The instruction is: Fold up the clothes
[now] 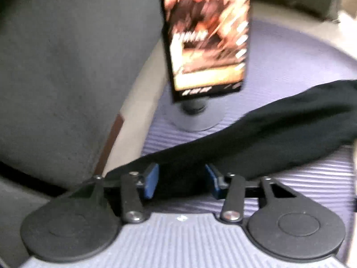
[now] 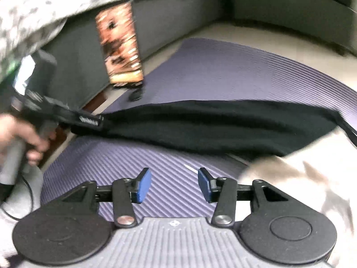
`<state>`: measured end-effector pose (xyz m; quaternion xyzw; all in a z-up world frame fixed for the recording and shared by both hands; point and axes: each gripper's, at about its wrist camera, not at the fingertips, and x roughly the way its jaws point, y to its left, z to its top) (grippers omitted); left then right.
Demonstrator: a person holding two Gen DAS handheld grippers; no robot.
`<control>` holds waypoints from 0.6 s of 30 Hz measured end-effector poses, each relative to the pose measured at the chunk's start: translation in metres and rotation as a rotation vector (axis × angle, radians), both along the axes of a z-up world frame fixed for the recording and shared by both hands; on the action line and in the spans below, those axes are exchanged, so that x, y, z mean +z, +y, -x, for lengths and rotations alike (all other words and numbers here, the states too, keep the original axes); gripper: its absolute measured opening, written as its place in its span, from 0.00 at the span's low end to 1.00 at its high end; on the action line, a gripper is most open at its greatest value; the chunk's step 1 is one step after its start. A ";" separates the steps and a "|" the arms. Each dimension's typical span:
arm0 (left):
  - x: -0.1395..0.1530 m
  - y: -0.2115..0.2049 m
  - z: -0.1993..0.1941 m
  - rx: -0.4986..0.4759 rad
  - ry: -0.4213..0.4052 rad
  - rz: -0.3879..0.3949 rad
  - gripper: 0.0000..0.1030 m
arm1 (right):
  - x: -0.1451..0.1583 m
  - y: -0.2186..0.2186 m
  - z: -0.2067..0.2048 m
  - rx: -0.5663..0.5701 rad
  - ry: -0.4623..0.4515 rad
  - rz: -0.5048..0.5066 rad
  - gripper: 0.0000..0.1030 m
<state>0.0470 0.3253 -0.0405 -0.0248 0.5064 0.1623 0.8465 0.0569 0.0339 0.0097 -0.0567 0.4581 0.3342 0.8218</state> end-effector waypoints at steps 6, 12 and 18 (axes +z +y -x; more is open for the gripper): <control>0.011 -0.013 -0.008 0.064 0.050 -0.097 0.51 | 0.026 -0.083 0.034 -0.122 -0.066 0.121 0.55; 0.032 -0.062 -0.003 -0.020 0.049 -0.027 0.64 | 0.028 -0.140 0.073 -0.228 -0.057 0.181 0.63; 0.060 -0.137 0.020 -0.127 0.033 0.121 0.85 | 0.043 -0.187 0.105 -0.375 -0.067 0.137 0.74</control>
